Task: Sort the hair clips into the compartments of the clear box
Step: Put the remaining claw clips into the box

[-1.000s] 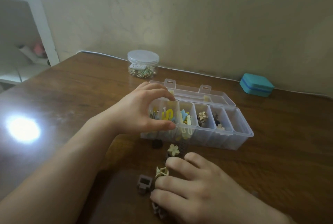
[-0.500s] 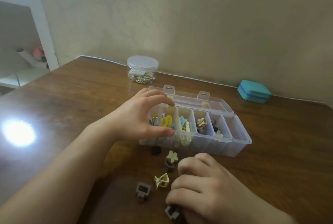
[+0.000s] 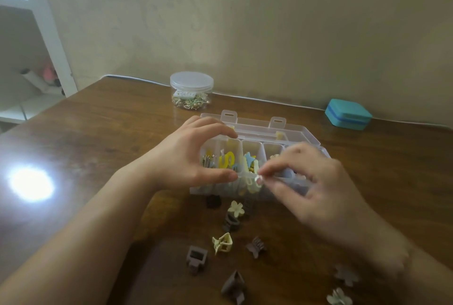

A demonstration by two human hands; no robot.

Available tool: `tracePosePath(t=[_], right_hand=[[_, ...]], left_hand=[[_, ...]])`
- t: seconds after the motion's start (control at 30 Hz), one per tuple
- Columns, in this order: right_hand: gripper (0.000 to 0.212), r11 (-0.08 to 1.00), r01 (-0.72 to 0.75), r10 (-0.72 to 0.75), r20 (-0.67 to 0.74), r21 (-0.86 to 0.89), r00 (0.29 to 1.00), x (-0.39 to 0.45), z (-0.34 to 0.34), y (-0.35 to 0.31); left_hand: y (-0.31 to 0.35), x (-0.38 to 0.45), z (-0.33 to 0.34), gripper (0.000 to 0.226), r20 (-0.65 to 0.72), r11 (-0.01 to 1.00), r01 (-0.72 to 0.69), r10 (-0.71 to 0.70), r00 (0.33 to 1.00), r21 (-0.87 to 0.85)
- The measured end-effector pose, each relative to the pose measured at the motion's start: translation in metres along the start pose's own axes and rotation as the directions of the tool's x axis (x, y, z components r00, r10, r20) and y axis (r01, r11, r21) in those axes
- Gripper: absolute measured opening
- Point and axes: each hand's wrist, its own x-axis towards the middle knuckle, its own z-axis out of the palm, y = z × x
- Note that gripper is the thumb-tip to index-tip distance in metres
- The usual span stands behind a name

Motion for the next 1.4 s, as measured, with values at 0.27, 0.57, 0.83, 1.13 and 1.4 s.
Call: tracePosePath(t=[0.27,0.57,0.83,1.13,1.4], right_hand=[[0.012,0.962,-0.049,0.058,0.027,-0.267,0.998,0.04,0.004,0.025],[0.012,0.813,0.535,-0.361,0.522,-0.23,0.773,-0.026,0.02,-0.043],[0.01,0.945,0.325,-0.318,0.281,0.023,0.906,-0.025,-0.005,-0.015],[0.027,0.877,-0.313,0.298,-0.098,-0.364,0.949,-0.014,-0.044,0.057],[0.031,0.945,0.176,-0.084,0.313,-0.277,0.946,-0.027,-0.018,-0.004]], left_hand=[[-0.001,0.0,0.0,0.072,0.009,1.0,0.011,-0.011,1.0,-0.015],[0.0,0.0,0.0,0.069,0.017,1.0,0.017,-0.017,1.0,-0.008],[-0.002,0.0,0.0,0.068,0.004,1.0,0.008,-0.008,1.0,-0.005],[-0.004,0.001,0.002,0.066,-0.011,1.0,-0.014,0.014,1.0,-0.028],[-0.005,0.001,0.002,0.066,-0.036,0.998,-0.009,0.007,0.999,-0.061]])
